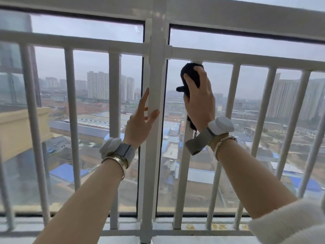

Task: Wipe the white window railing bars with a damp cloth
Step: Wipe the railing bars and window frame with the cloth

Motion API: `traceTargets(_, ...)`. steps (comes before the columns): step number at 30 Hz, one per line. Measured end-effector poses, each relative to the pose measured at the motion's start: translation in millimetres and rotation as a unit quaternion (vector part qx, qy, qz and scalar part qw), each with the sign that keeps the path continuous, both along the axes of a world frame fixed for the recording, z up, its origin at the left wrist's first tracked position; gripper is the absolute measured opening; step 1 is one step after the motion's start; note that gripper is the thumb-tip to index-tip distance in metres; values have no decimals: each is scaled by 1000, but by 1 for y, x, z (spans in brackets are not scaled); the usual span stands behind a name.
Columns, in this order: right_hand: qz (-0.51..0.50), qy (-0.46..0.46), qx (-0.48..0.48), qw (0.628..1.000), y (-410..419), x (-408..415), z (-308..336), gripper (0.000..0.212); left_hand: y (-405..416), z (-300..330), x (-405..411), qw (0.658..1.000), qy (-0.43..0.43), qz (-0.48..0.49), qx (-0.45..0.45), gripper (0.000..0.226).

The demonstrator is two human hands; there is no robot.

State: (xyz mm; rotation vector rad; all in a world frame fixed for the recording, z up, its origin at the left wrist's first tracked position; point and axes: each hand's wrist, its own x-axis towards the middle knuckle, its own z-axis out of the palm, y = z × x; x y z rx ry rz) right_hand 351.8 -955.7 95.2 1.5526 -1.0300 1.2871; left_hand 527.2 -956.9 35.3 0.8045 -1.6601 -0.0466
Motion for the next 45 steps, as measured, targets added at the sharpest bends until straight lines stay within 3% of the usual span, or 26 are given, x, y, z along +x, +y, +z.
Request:
traceTargets(3,8,12,20,1000,2,-3,-27,41,2,-2,-3,1000,12,9,5,59)
traceTargets(6,9,83,44,996,10,-20,-49,43,4,-5,-8,1000,21,19,7,57)
traceTargets(13,-32,93,13,995,8,-21,17,29,10,-3,-14,999,26,32,30,59)
traceTargets(17,-46,106,8,993,10,-22,19,20,7,-6,-18,998,39,39,32,60)
traceTargets(29,5,203,78,976,13,-38,-158,17,7,-30,-32,990,125,68,23,53)
traceTargets(31,48,200,97,974,11,-43,-148,20,10,-52,-31,989,116,79,35,58)
traceTargets(37,58,151,34,986,7,-39,-98,14,10,-113,-33,990,49,120,61,92)
traceTargets(41,123,94,99,983,1,-32,-140,21,8,-119,-35,985,73,138,67,87)
traceTargets(45,133,105,138,976,2,-27,-193,13,4,-126,-38,985,85,142,45,83)
